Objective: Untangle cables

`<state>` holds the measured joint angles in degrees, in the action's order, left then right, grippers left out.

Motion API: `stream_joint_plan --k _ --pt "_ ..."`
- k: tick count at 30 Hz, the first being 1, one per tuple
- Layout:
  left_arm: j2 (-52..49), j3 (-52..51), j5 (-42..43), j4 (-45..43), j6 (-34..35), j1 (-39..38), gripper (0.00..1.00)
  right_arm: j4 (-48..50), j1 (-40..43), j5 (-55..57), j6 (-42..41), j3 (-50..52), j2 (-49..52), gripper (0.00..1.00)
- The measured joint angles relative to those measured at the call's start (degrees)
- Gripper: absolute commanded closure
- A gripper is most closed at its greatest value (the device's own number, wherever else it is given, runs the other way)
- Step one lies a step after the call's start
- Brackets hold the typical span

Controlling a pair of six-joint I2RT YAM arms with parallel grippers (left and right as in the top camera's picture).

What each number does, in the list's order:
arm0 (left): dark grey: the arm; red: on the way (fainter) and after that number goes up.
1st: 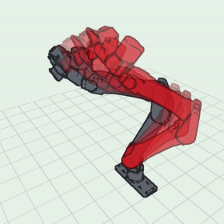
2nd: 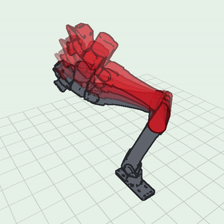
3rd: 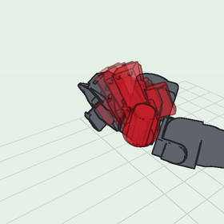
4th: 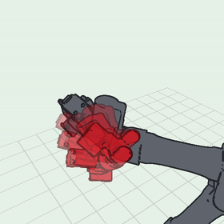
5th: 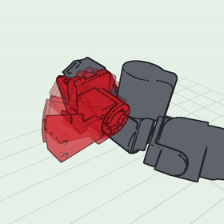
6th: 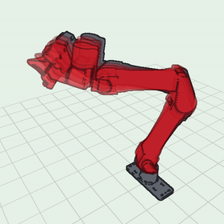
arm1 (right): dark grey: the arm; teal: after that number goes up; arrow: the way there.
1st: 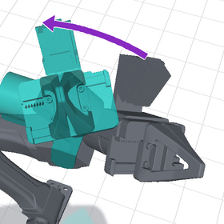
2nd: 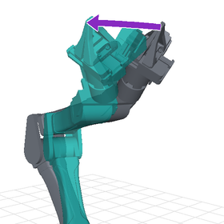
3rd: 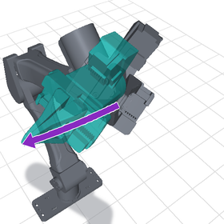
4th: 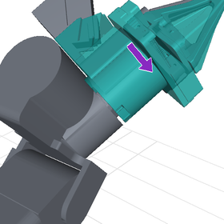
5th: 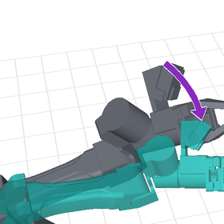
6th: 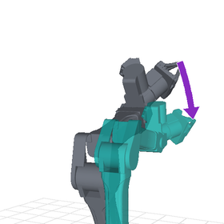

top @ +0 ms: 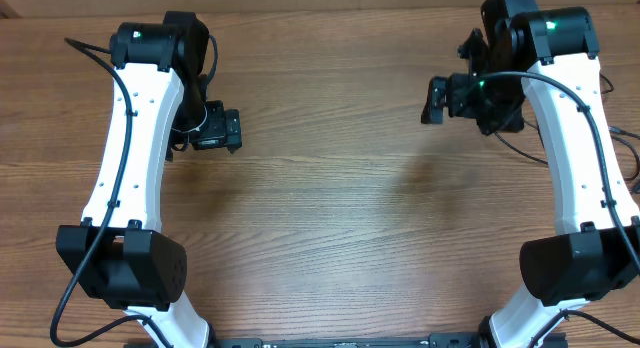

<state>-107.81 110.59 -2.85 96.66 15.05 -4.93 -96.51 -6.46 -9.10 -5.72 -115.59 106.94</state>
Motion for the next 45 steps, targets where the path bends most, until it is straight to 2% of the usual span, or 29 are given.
stream_joint_plan --k 7,11,15,23,29,35,45 --pt "4.1 -6.7 -1.5 -0.7 0.5 0.0 0.0 -0.2 0.0 2.7 -2.2 0.3 -0.9 0.0" --pt "13.2 -14.0 -2.7 -7.4 1.0 0.0 0.0 3.6 0.0 4.4 -2.6 1.6 -5.8 0.0" --pt "26.1 -22.6 -3.4 -16.4 1.1 0.0 0.0 9.0 0.0 5.6 -2.9 5.7 -15.3 0.0" --pt "50.7 -42.8 -3.7 -33.2 0.2 0.0 0.0 25.7 0.0 8.1 -3.1 27.8 -37.8 0.0" --pt "64.8 -50.9 -4.3 -35.3 -0.3 0.0 0.0 38.6 0.0 8.9 -3.1 47.6 -53.0 0.0" --pt "68.4 -51.4 -4.7 -33.3 -0.3 0.0 0.0 38.3 0.0 9.4 -3.2 53.8 -61.8 0.0" --pt "67.9 -51.5 -4.7 -32.0 -0.3 0.0 0.01 33.9 0.0 9.4 -3.3 54.1 -60.8 0.0"
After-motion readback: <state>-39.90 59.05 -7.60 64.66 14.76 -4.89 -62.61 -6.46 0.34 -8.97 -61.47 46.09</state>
